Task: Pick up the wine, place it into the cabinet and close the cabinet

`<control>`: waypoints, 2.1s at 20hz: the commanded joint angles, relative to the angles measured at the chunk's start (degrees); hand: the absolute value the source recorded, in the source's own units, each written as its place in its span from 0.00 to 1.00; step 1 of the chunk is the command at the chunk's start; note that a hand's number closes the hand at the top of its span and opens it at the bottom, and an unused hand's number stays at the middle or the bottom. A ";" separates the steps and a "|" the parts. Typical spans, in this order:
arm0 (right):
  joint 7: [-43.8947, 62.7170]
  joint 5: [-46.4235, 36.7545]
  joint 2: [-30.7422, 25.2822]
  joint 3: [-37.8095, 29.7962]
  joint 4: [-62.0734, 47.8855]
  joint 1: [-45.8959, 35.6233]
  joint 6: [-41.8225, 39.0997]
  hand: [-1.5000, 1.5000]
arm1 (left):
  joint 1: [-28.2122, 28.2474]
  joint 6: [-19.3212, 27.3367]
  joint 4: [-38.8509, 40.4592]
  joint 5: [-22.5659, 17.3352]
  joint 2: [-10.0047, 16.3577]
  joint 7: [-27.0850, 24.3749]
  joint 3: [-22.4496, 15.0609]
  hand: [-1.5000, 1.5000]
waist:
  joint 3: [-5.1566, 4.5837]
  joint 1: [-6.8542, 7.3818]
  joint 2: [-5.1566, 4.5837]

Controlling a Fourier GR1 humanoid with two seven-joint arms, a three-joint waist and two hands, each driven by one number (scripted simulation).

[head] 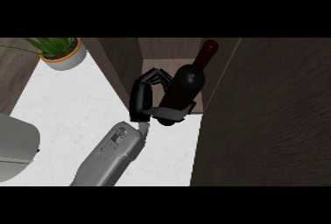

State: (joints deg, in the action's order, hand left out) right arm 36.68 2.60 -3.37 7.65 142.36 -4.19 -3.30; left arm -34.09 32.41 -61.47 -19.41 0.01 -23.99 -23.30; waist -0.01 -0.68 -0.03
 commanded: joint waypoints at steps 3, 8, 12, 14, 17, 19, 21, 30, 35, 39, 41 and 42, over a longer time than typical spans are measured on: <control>2.32 1.95 0.41 0.09 6.68 1.99 0.30 0.00 | -4.24 -2.54 6.16 -3.44 -0.01 -3.20 4.48 1.00 | -0.02 -0.30 -0.07; 2.46 4.56 -0.96 -3.38 4.33 -0.38 -0.78 0.00 | -6.02 -4.49 9.04 -2.25 -0.01 -0.68 5.53 1.00 | 0.00 0.06 -0.03; 5.61 6.43 -1.61 -4.95 6.18 -2.06 0.20 0.00 | -9.09 -6.67 13.66 -4.26 0.01 -2.42 7.61 1.00 | -0.01 -0.31 -0.10; -3.60 6.26 -0.62 -5.91 -0.12 0.81 -2.17 0.00 | -9.60 -5.27 12.14 -4.64 0.02 -0.28 6.82 1.00 | 0.03 -0.05 -0.07; 0.51 3.47 -0.29 -1.75 5.09 2.22 -1.35 0.00 | -13.37 -9.10 21.32 -3.75 0.46 -1.55 11.46 1.00 | 0.01 -0.38 -0.13; -1.05 5.15 -0.15 -2.56 4.22 3.30 -2.13 0.00 | -17.17 -6.74 24.49 -4.03 0.00 -1.81 10.95 1.00 | 0.02 -0.75 -0.21; -1.00 2.74 1.25 0.00 5.04 4.75 -1.38 0.00 | -19.14 -6.58 27.10 -5.08 0.00 -1.94 11.12 1.00 | 0.01 -0.97 -0.21; 1.58 2.82 0.77 -1.61 1.74 -1.99 -0.38 0.00 | -24.25 -3.59 34.28 -6.06 0.00 -9.69 11.91 1.00 | -0.02 -0.92 -0.32; 1.61 4.03 0.60 -1.50 6.44 2.29 -1.30 0.00 | -29.16 -5.60 42.74 -5.71 1.25 -13.47 17.29 1.00 | -0.01 -1.93 -0.61; -1.90 4.64 0.62 -0.86 1.88 2.85 -3.07 0.00 | -30.44 -3.67 45.99 -7.16 0.02 -16.76 17.45 1.00 | 0.00 -3.13 -1.02; -2.49 4.71 0.90 -2.22 0.87 1.90 -2.66 0.00 | -30.53 -6.29 47.10 -6.69 0.01 -16.01 19.46 1.00 | 0.01 -1.73 -0.74; 1.39 3.52 0.79 -0.66 5.23 0.84 -1.58 0.00 | -30.31 -8.05 47.70 -7.19 0.44 -16.35 20.50 1.00 | -0.04 -2.06 -0.79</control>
State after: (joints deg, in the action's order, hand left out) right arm 34.81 3.25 -2.29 7.37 141.96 -3.07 -5.34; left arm -63.40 25.88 -16.54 -25.57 0.25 -39.69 -5.23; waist -0.01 -2.67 -0.74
